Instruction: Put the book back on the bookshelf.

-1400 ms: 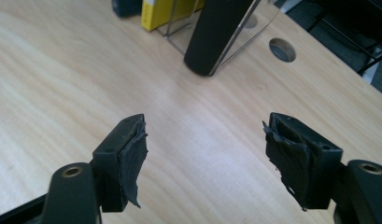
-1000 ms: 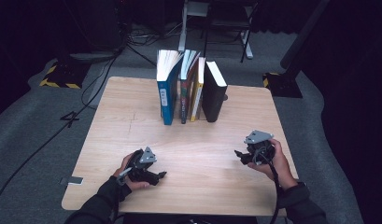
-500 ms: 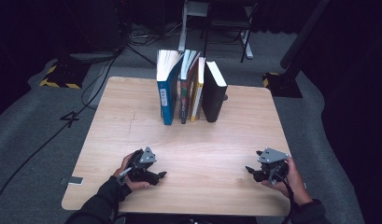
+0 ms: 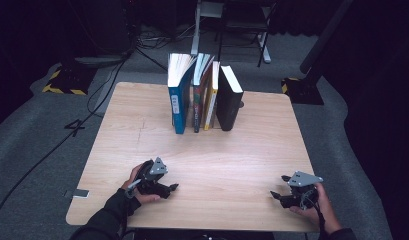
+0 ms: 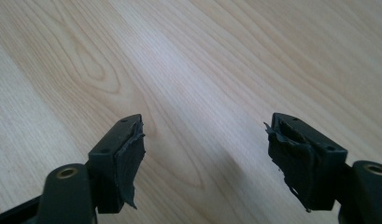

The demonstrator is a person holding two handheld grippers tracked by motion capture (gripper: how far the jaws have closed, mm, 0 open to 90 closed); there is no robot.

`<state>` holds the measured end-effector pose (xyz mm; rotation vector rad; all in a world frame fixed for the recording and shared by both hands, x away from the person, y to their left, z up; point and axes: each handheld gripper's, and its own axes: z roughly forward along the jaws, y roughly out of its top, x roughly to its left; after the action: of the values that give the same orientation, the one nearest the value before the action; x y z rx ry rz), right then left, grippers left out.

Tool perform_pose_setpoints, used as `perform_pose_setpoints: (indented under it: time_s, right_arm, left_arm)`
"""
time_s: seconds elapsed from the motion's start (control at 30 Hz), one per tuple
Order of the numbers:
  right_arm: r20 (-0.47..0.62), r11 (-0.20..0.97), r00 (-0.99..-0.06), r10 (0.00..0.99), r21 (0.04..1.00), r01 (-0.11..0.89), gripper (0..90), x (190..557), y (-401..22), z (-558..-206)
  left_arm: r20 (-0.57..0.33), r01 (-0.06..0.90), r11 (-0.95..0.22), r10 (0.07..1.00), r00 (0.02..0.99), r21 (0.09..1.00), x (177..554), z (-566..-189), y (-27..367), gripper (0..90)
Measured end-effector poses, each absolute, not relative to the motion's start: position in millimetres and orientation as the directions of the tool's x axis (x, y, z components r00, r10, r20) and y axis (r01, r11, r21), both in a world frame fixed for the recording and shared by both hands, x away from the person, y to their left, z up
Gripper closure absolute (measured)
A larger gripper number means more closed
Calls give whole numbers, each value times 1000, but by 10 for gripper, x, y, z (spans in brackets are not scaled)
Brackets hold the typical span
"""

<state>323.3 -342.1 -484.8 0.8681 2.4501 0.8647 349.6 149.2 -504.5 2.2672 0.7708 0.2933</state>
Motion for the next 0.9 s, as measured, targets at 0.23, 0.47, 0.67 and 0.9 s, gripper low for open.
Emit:
perform_pose_setpoints:
  time_s: [0.23,0.47,0.67,0.9]
  right_arm:
    - [-31,498,-696,718,721,482,250,3181,-3659,-5004]
    - [-6,463,-690,723,746,478,240,3166,-3729,-5048]
    - [-7,462,-688,725,746,479,235,3164,-3734,-5048]
    - [-7,456,-677,736,745,488,212,3168,-3733,-5050]
  left_arm:
    - [-13,443,-568,605,796,694,3496,-5045,1492,173]
    - [-13,443,-568,605,796,694,3496,-5046,1493,173]
    - [-16,443,-569,602,798,693,3502,-5046,1493,171]
    - [-14,442,-569,603,798,693,3500,-5046,1494,171]
